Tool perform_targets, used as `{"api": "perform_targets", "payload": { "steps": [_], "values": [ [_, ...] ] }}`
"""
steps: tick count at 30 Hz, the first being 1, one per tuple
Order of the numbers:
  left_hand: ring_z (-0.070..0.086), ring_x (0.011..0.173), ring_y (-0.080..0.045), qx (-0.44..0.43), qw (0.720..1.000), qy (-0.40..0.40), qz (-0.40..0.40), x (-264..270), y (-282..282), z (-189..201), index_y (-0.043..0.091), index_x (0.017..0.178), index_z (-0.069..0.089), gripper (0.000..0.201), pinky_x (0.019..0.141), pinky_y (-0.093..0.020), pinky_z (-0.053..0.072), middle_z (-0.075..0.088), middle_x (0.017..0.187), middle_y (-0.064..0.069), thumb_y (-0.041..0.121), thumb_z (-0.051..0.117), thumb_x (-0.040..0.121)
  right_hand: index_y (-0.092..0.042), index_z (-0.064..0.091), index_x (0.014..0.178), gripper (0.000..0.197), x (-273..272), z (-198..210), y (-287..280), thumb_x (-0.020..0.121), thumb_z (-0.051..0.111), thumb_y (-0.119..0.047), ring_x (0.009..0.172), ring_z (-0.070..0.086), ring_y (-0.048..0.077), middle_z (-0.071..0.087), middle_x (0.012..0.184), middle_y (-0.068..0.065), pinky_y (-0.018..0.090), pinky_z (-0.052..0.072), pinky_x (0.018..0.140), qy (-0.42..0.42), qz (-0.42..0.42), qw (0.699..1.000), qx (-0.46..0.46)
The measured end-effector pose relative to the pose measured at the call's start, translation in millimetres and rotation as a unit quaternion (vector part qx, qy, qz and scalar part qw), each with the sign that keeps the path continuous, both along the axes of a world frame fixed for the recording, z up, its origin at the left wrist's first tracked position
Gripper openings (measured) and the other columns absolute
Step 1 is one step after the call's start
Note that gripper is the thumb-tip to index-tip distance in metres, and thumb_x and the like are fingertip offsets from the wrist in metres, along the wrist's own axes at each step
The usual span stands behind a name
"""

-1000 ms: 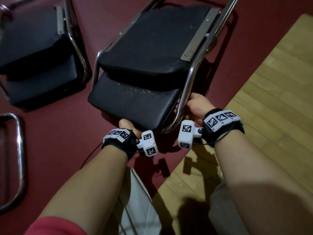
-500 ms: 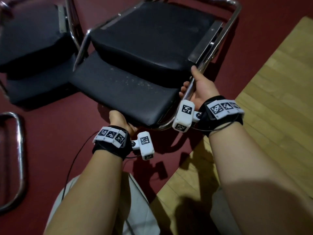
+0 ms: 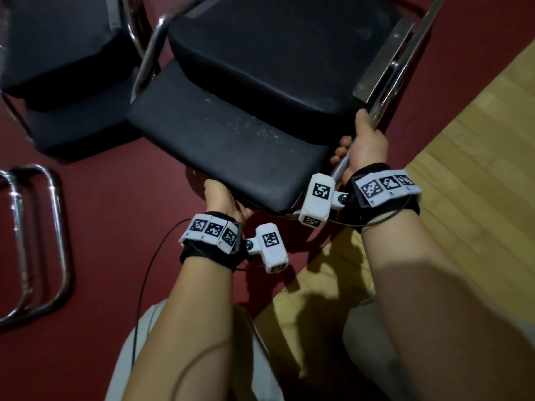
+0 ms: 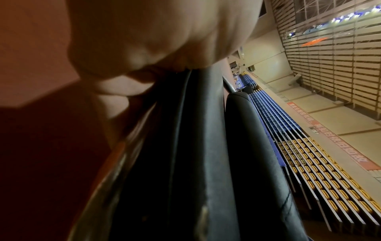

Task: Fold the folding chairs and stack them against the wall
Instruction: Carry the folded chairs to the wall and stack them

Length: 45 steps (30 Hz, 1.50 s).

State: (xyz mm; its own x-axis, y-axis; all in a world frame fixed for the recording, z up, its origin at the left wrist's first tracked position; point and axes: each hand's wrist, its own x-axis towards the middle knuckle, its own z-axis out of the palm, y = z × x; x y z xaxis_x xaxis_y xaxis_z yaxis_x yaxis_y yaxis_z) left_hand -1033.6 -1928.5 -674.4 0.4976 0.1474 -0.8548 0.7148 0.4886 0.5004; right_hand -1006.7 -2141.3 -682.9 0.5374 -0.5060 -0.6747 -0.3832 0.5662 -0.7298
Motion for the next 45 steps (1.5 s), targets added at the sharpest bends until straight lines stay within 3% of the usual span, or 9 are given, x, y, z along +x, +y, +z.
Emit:
{"api": "perform_targets", "payload": {
  "steps": [8,17,20,25,31,35,38,40,45],
  "values": [
    [0.074,0.093,-0.029,0.005,0.999,0.052,0.005,-11.0,-33.1,79.9,0.012,0.129,0.065,0.047,0.063,-0.043,0.060,0.076,0.107,-0.007,0.039,0.036,0.103,-0.013,0.050,0.109,0.038,-9.2,69.9,-36.0,0.096,0.056,-0.048,0.042,0.042,0.013,0.045,0.054,-0.001,0.025,0.040,0.046,0.067,0.018,0.997,0.029],
    [0.074,0.091,-0.032,0.065,0.991,0.115,-0.018,-8.8,-60.6,226.3,0.014,0.124,0.067,0.050,0.063,-0.043,0.060,0.077,0.100,-0.008,0.041,0.033,0.100,-0.010,0.058,0.117,0.048,-7.2,214.0,-72.6,0.096,0.054,-0.053,0.045,0.045,0.013,0.046,0.059,-0.002,0.023,0.044,0.048,0.178,0.030,0.979,0.093],
    [0.072,0.096,-0.033,0.078,0.988,0.135,-0.023,0.9,-71.6,279.4,0.013,0.128,0.065,0.055,0.073,-0.047,0.060,0.076,0.105,-0.013,0.041,0.027,0.100,-0.012,0.058,0.108,0.040,2.2,263.9,-83.8,0.097,0.053,-0.051,0.045,0.043,0.012,0.043,0.059,-0.002,0.021,0.042,0.047,0.197,0.022,0.974,0.114],
    [0.072,0.097,-0.036,0.092,0.989,0.109,-0.041,28.5,-99.2,380.5,0.012,0.124,0.065,0.049,0.062,-0.043,0.058,0.076,0.105,-0.013,0.041,0.036,0.099,-0.014,0.054,0.088,0.034,22.9,345.5,-107.2,0.100,0.053,-0.045,0.045,0.040,0.011,0.043,0.061,-0.001,0.016,0.038,0.037,0.212,-0.020,0.964,0.162],
    [0.067,0.102,-0.033,0.068,0.991,0.108,-0.029,66.8,-134.1,486.2,0.015,0.119,0.065,0.073,0.074,-0.042,0.056,0.074,0.108,-0.012,0.073,0.028,0.094,-0.010,0.047,0.084,0.028,43.6,428.0,-137.3,0.104,0.049,-0.029,0.054,0.041,0.012,0.045,0.070,0.003,0.023,0.040,0.042,0.226,-0.038,0.956,0.184],
    [0.066,0.106,-0.030,0.039,0.991,0.100,-0.077,91.3,-160.6,533.2,0.015,0.122,0.065,0.079,0.088,-0.043,0.051,0.074,0.110,-0.010,0.079,0.033,0.088,-0.007,0.046,0.092,0.017,59.3,464.4,-161.0,0.106,0.042,-0.014,0.056,0.039,0.015,0.045,0.073,0.007,0.016,0.042,0.036,0.237,-0.015,0.953,0.186],
    [0.066,0.107,-0.029,0.022,0.990,0.083,-0.115,116.4,-179.5,563.4,0.012,0.116,0.065,0.056,0.100,-0.043,0.048,0.073,0.110,-0.010,0.061,0.057,0.091,-0.005,0.051,0.120,0.020,84.2,492.3,-181.4,0.107,0.041,-0.016,0.060,0.043,0.018,0.063,0.106,0.011,0.025,0.054,0.061,0.221,0.018,0.960,0.174],
    [0.069,0.106,-0.030,0.017,0.985,0.056,-0.159,140.1,-192.3,577.9,0.010,0.120,0.067,0.043,0.103,-0.046,0.049,0.074,0.111,-0.010,0.040,0.069,0.088,0.000,0.050,0.133,0.033,110.2,504.4,-194.7,0.106,0.041,-0.017,0.065,0.046,0.016,0.059,0.116,0.009,0.028,0.048,0.069,0.201,0.051,0.970,0.128],
    [0.073,0.083,-0.034,0.081,0.978,0.001,-0.192,214.0,-209.7,607.5,-0.001,0.118,0.062,0.038,0.081,-0.055,0.058,0.075,0.093,-0.017,0.008,0.073,0.084,-0.001,0.055,0.097,0.017,173.9,524.4,-213.5,0.104,0.043,-0.012,0.074,0.051,0.023,0.053,0.090,0.012,0.032,0.042,0.079,0.175,0.074,0.971,0.143]
  ]
}}
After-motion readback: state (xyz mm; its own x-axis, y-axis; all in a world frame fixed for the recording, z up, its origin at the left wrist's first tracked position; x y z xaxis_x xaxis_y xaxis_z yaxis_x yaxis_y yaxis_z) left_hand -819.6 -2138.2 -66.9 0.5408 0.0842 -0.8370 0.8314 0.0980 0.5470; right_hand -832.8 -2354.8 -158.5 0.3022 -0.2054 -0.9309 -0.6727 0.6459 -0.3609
